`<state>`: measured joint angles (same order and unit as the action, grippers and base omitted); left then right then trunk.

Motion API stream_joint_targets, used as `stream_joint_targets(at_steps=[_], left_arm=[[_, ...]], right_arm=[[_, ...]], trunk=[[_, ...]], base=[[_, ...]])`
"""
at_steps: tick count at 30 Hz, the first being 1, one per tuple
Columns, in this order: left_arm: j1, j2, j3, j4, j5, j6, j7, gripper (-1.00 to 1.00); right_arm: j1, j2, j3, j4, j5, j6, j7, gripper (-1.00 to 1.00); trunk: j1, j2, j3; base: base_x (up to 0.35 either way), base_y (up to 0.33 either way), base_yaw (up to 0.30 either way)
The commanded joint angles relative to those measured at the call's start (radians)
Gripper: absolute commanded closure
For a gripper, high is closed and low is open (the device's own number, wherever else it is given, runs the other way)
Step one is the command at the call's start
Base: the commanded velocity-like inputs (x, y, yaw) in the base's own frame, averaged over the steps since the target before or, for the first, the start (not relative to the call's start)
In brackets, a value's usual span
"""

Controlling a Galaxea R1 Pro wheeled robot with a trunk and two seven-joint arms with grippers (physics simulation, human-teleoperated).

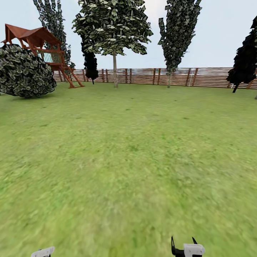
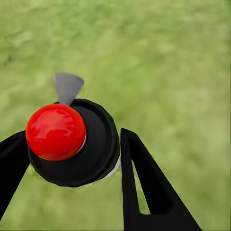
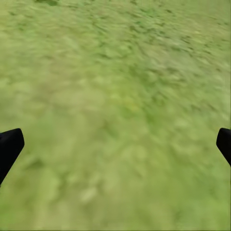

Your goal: In the garden, pick up the pesticide atomizer on the floor and spray pesticide onto both trees until each tree trunk is fully covered.

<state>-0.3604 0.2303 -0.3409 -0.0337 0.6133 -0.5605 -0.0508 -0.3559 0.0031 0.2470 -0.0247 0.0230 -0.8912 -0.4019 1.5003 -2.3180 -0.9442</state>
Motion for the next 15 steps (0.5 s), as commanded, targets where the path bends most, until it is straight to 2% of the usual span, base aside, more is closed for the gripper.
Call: stream_joint_targets(at_steps=[1,15], left_arm=[[0.0,0.0,0.0,0.0,0.0,0.0,0.0,1.0],[0.0,0.001,0.002,0.0,0.0,0.001,0.0,1.0]], right_arm=[[0.0,0.0,0.0,0.0,0.0,0.0,0.0,-1.0],[0.0,0.0,0.0,0.0,0.0,0.0,0.0,-1.0]], trunk=[[0.0,0.0,0.0],[0.0,0.0,0.0]], base=[[0.339,0.0,0.0],[0.339,0.0,0.0]])
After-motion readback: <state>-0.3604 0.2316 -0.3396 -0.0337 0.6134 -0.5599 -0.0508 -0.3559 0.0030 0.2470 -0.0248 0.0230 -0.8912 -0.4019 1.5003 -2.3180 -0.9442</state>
